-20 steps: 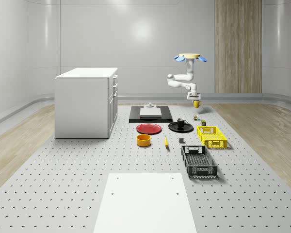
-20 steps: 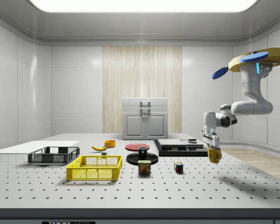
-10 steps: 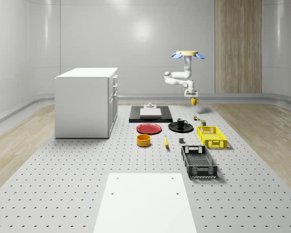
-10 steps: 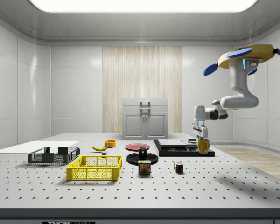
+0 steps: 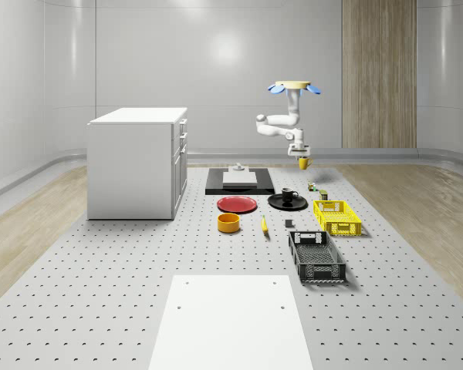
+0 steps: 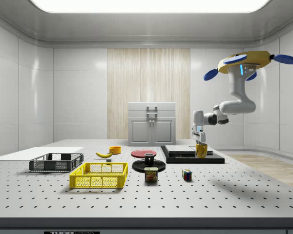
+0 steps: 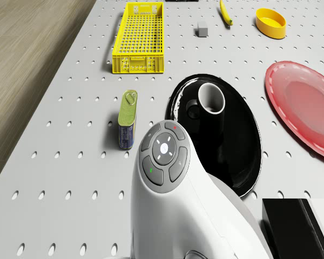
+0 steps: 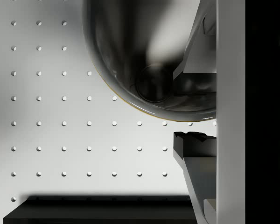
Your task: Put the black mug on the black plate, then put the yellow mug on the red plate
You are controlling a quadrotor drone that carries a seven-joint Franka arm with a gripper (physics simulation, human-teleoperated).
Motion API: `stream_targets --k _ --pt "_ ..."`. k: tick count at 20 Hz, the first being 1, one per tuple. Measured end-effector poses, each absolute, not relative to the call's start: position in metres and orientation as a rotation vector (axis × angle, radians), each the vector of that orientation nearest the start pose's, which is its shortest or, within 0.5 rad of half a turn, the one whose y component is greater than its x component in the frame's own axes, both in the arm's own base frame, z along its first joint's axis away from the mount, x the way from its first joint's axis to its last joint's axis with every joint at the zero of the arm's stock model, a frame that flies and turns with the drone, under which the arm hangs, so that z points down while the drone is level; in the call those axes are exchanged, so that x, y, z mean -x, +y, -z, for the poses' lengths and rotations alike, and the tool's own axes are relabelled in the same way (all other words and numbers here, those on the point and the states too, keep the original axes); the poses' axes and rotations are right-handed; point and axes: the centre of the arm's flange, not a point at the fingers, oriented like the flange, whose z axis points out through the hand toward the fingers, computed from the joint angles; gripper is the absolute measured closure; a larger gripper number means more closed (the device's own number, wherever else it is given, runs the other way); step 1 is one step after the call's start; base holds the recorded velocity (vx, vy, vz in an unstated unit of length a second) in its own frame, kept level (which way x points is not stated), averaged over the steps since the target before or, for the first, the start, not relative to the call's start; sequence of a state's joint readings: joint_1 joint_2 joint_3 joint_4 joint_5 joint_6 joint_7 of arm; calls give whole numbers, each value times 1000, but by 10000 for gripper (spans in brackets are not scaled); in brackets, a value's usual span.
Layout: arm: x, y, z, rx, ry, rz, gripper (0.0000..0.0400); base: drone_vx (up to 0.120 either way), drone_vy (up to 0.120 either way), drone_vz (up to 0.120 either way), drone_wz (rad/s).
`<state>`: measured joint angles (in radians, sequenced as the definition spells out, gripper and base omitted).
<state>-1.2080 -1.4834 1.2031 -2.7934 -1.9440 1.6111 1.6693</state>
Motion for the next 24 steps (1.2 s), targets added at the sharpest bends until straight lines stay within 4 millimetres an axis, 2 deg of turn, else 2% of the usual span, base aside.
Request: stream_targets --k 24 --pt "-319 4 -543 -1 -2 -786 290 120 -120 0 0"
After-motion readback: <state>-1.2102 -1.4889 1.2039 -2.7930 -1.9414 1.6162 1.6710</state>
